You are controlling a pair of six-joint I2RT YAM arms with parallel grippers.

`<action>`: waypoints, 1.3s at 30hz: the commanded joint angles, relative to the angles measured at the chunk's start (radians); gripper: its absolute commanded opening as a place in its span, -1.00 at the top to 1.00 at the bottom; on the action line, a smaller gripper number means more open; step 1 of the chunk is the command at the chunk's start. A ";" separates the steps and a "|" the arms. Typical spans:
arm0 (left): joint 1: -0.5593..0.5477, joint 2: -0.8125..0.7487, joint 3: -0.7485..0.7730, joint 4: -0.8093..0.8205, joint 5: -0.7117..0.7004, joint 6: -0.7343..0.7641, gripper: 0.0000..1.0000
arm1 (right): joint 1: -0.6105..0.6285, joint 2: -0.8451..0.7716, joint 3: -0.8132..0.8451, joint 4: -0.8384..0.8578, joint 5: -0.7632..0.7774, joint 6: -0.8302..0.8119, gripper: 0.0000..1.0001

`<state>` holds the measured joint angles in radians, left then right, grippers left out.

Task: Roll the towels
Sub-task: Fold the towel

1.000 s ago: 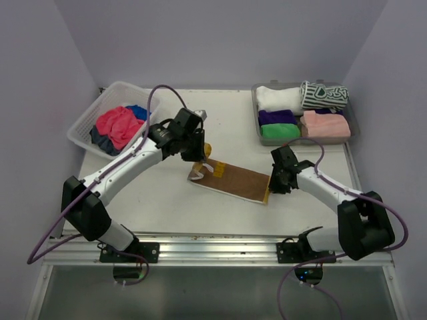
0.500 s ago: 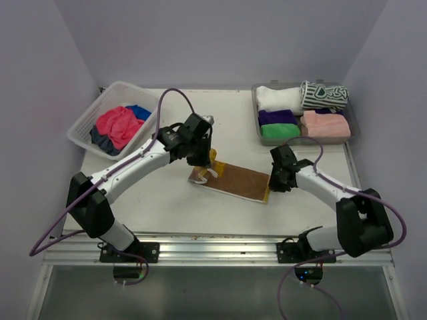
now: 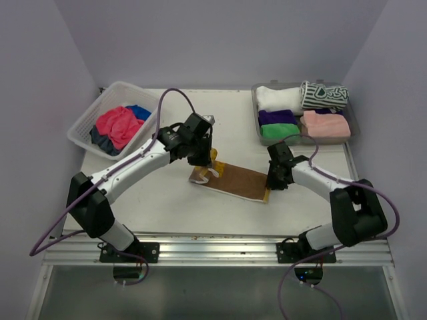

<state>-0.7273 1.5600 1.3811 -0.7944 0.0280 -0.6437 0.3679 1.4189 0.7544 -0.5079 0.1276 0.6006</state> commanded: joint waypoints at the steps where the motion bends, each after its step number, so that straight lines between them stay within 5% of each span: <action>1: -0.009 0.034 0.039 0.058 0.062 -0.002 1.00 | 0.000 0.072 0.007 0.057 -0.031 -0.027 0.53; 17: -0.034 -0.028 -0.007 0.033 0.032 -0.050 1.00 | 0.101 0.189 0.126 0.086 -0.060 -0.016 0.70; 39: -0.083 0.356 0.170 0.155 0.176 -0.109 1.00 | 0.138 0.241 0.155 0.128 -0.106 0.025 0.70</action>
<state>-0.8009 1.8992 1.5009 -0.6807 0.1699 -0.7242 0.5030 1.6363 0.9012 -0.3939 0.0383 0.6125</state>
